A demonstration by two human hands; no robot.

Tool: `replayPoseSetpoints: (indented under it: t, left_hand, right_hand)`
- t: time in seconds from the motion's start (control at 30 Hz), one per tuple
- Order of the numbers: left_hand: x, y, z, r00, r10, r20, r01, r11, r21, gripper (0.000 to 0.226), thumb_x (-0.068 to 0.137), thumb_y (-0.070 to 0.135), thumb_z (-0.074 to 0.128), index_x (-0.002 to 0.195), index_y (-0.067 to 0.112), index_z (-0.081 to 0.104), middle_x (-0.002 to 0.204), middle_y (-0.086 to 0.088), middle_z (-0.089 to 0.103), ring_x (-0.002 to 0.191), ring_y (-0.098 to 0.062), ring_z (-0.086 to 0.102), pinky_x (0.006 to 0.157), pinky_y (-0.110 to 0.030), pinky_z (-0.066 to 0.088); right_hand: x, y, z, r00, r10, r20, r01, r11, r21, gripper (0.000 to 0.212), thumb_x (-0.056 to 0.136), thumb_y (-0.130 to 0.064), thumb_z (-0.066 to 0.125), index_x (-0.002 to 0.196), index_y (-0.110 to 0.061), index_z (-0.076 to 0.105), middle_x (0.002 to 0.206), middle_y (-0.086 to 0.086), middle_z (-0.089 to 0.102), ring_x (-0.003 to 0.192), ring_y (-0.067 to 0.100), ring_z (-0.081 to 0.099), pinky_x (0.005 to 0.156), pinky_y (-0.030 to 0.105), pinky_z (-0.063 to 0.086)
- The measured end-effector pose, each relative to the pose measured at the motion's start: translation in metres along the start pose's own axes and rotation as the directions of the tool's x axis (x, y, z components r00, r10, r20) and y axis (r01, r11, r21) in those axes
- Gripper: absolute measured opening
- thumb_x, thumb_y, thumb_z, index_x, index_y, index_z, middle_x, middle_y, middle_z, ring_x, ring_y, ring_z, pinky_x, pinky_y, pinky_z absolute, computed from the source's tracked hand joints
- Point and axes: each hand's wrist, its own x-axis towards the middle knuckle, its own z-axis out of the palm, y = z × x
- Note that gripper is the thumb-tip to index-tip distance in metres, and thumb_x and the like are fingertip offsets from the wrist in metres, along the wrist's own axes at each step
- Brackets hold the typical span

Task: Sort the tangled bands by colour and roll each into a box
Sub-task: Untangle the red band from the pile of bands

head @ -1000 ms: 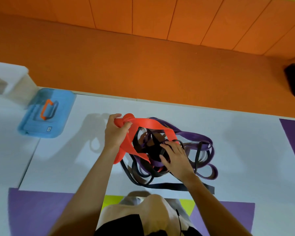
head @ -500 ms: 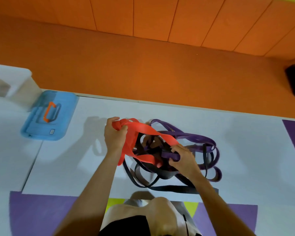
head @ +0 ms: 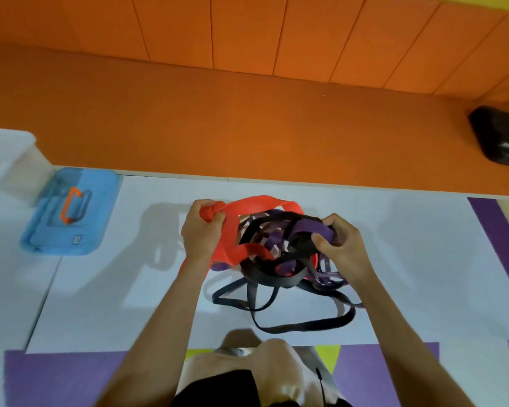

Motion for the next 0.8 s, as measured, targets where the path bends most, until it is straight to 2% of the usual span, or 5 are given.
replayPoseSetpoints:
  t: [0.23, 0.4, 0.5, 0.67, 0.8]
  left_hand:
    - [-0.003, 0.002, -0.005, 0.994, -0.049, -0.100, 0.039, 0.994, -0.101, 0.025, 0.094, 0.029, 0.074, 0.117, 0.030, 0.063, 0.090, 0.027, 0.063, 0.079, 0.012, 0.061, 0.069, -0.019, 0.044]
    - [-0.002, 0.001, -0.005, 0.991, -0.056, -0.124, 0.038, 0.989, -0.145, 0.028, 0.094, 0.024, 0.073, 0.120, 0.026, 0.062, 0.079, 0.033, 0.066, 0.072, 0.025, 0.059, 0.067, -0.017, 0.042]
    - [0.001, 0.000, -0.002, 0.993, -0.040, -0.111, 0.024, 0.990, -0.142, 0.031, 0.095, 0.023, 0.073, 0.123, 0.025, 0.063, 0.090, 0.028, 0.062, 0.074, 0.031, 0.054, 0.064, -0.012, 0.043]
    - [0.000, -0.001, 0.002, 0.995, -0.019, -0.098, 0.005, 0.990, -0.140, 0.031, 0.095, 0.019, 0.073, 0.122, 0.028, 0.061, 0.094, 0.030, 0.057, 0.077, 0.036, 0.051, 0.060, -0.004, 0.042]
    - [-0.003, 0.001, -0.001, 0.995, -0.020, -0.098, 0.006, 0.990, -0.141, 0.032, 0.095, 0.019, 0.074, 0.123, 0.028, 0.062, 0.100, 0.030, 0.056, 0.085, 0.026, 0.057, 0.058, 0.005, 0.038]
  right_hand:
    - [-0.015, 0.041, -0.015, 0.941, 0.234, 0.243, -0.204, 0.968, -0.146, 0.017, 0.091, -0.011, 0.081, 0.101, -0.018, 0.069, 0.109, 0.000, 0.073, 0.100, 0.028, 0.071, 0.093, 0.040, 0.058]
    - [-0.037, 0.094, -0.023, 0.863, 0.394, 0.315, -0.175, 0.820, -0.544, 0.032, 0.086, -0.025, 0.088, 0.114, -0.015, 0.076, 0.148, -0.011, 0.054, 0.142, 0.015, 0.043, 0.119, 0.037, 0.036]
    - [-0.049, 0.105, -0.015, 0.834, 0.454, 0.315, -0.292, 0.846, -0.446, 0.019, 0.088, -0.039, 0.084, 0.103, -0.028, 0.083, 0.149, -0.016, 0.050, 0.142, 0.007, 0.040, 0.119, 0.033, 0.031]
    - [-0.042, 0.109, 0.013, 0.900, 0.415, -0.132, -0.435, 0.854, -0.286, 0.042, 0.080, -0.045, 0.090, 0.108, -0.030, 0.063, 0.122, -0.006, 0.062, 0.109, 0.013, 0.063, 0.089, 0.033, 0.053]
    - [-0.029, 0.096, 0.030, 0.696, 0.707, 0.126, -0.623, 0.682, -0.382, 0.109, 0.061, -0.060, 0.093, 0.147, -0.043, 0.027, 0.131, -0.006, 0.056, 0.090, 0.016, 0.070, 0.054, 0.027, 0.059]
